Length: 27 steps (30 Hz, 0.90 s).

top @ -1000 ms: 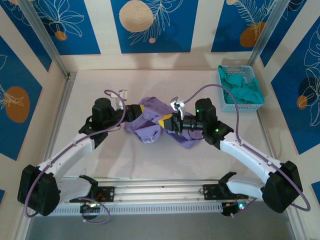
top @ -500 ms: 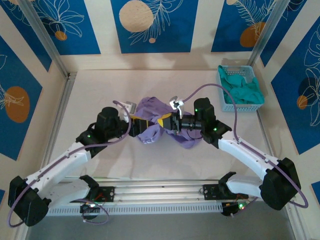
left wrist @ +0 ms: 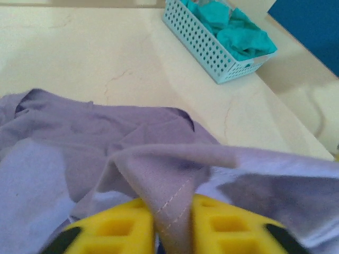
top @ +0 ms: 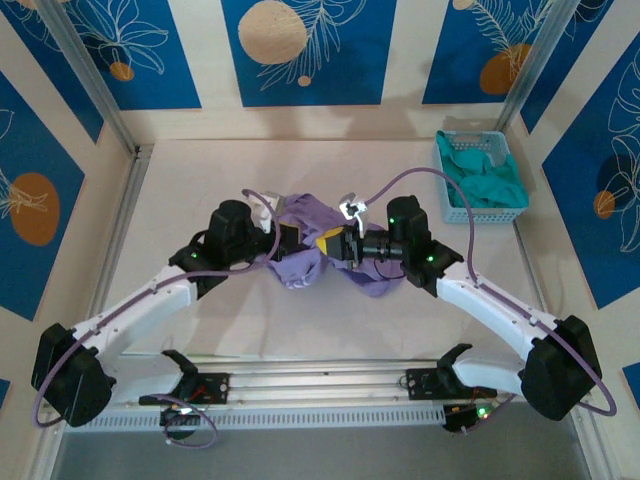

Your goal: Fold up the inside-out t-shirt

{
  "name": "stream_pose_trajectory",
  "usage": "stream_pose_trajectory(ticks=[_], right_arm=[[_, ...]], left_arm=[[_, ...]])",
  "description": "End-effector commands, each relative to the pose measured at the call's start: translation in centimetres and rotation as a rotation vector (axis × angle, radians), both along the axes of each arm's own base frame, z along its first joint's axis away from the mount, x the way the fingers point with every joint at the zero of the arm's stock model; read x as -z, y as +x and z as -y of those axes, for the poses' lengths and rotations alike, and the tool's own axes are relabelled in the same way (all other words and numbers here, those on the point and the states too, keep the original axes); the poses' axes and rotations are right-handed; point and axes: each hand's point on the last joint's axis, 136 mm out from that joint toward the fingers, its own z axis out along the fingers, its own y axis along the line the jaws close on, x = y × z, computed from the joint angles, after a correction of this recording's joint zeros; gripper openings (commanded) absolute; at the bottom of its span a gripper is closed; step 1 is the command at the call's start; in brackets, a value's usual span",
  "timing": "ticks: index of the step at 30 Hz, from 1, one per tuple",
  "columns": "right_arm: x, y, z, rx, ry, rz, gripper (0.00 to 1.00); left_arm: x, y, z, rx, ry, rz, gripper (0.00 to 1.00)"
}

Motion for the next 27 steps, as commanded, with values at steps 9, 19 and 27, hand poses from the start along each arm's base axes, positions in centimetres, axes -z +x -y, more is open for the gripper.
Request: stream_pose_trajectory(ticks=[9, 19, 27], right_arm=[[-1.8, 2.8, 3.0, 0.237, -0.202, 0.168, 0.00], [0.9, 4.4, 4.0, 0.323, -0.361, 0.014, 0.10], [0.6, 2.1, 4.7, 0.280, -0.429, 0.150, 0.28]], left_arm=[[-7.6, -5.5, 0.6, 0.233, -0.195, -0.003, 0.00], [-9.9, -7.1, 0.6, 0.350, -0.403, -0.133, 0.00], [-8.8, -5.3, 0.9, 0.287, -0.390, -0.186, 0.00]])
